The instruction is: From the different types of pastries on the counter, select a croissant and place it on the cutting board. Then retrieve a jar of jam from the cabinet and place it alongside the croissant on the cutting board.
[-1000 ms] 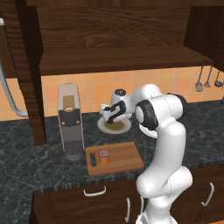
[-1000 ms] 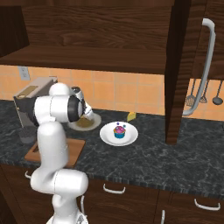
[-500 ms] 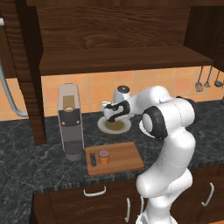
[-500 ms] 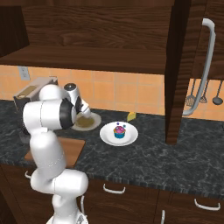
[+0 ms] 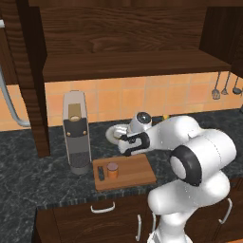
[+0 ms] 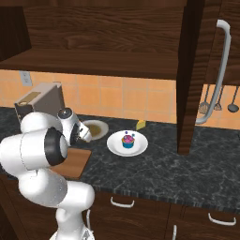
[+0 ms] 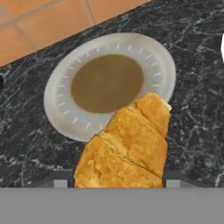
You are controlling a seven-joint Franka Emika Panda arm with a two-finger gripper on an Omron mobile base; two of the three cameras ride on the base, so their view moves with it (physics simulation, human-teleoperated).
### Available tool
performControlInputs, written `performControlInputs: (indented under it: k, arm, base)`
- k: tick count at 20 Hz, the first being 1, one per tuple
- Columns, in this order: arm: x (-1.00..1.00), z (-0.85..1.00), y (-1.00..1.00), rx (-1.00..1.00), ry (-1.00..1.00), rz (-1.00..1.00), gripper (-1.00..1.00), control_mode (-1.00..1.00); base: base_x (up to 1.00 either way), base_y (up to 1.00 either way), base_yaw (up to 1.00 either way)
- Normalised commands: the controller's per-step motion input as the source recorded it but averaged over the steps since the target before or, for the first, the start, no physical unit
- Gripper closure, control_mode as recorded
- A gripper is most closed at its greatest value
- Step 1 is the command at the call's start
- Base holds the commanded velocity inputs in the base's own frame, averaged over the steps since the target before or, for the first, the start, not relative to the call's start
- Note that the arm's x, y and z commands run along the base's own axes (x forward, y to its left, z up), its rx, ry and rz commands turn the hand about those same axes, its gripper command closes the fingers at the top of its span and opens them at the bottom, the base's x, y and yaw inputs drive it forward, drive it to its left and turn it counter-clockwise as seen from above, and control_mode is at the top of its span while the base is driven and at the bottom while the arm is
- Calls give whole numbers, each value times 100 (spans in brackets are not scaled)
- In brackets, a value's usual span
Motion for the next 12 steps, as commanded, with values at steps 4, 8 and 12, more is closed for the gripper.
performControlInputs:
  k: [4, 8, 12]
  arm:
    - [-100, -1, -9, 0, -10, 2, 100, -100]
    - [-84, 0, -1, 0, -3, 3, 100, -100]
    - [-13, -3, 11, 0, 0, 14, 100, -100]
  base:
    - [0, 0, 0]
    - [0, 0, 0]
    - [0, 0, 0]
